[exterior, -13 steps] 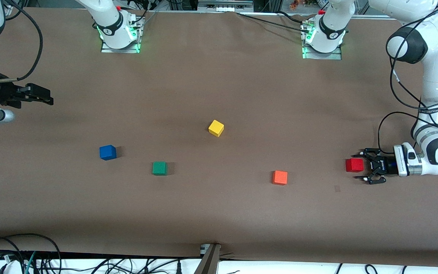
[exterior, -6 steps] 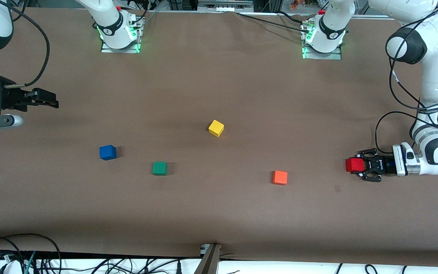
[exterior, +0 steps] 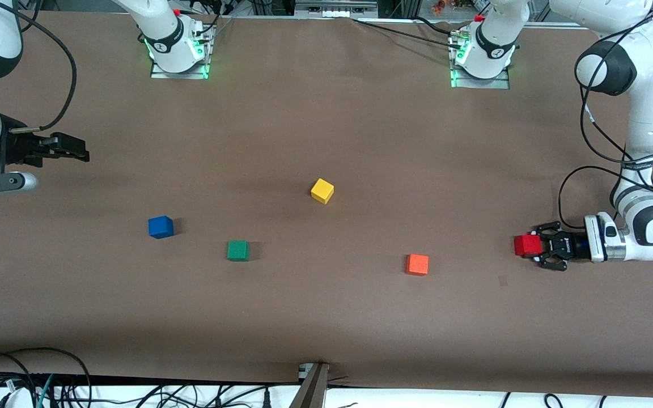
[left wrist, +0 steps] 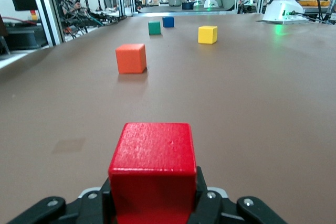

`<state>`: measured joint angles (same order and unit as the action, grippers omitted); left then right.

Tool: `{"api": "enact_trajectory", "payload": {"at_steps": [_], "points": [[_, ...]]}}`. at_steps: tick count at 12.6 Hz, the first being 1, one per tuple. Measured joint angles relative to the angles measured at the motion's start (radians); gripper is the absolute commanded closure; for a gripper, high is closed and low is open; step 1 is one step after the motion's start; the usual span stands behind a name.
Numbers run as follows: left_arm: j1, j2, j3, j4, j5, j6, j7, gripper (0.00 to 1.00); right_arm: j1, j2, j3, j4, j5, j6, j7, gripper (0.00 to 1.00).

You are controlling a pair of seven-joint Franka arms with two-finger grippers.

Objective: Pass red block to right arm, stack on blue
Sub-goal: 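Carry the red cube toward the middle while the right gripper approaches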

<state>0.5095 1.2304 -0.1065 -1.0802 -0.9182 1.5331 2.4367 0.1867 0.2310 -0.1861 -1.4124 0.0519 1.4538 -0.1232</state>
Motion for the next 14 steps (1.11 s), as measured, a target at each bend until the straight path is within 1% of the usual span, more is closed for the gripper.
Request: {"api": "enact_trajectory", "payload": {"at_steps": [3, 4, 6, 8, 10, 12, 14], "points": [[-0.006, 0.0, -0.085, -0.015, -0.079, -0.01, -0.008, 1.0, 0.0, 0.012, 0.0, 0.0, 0.006, 0.0, 0.0, 0.0], [-0.015, 0.001, -0.117, -0.031, -0.104, -0.013, -0.011, 1.0, 0.0, 0.014, 0.0, 0.0, 0.029, 0.001, 0.0, 0.0], [-0.058, 0.0, -0.164, -0.042, -0.117, -0.019, -0.036, 1.0, -0.002, 0.023, -0.001, 0.0, 0.13, 0.001, 0.0, 0.0], [-0.124, -0.002, -0.198, -0.043, -0.176, -0.031, -0.103, 1.0, -0.004, 0.048, -0.003, -0.001, 0.242, 0.001, 0.0, 0.0], [-0.198, -0.003, -0.222, -0.044, -0.289, -0.031, -0.135, 1.0, -0.005, 0.093, -0.003, -0.001, 0.377, 0.005, 0.0, 0.0], [-0.283, -0.005, -0.227, -0.044, -0.418, -0.025, -0.137, 1.0, -0.003, 0.141, -0.002, -0.001, 0.479, 0.042, 0.0, 0.0], [-0.373, -0.006, -0.229, -0.042, -0.548, 0.023, -0.135, 1.0, 0.0, 0.186, -0.001, -0.001, 0.612, 0.066, 0.0, 0.0]]}}
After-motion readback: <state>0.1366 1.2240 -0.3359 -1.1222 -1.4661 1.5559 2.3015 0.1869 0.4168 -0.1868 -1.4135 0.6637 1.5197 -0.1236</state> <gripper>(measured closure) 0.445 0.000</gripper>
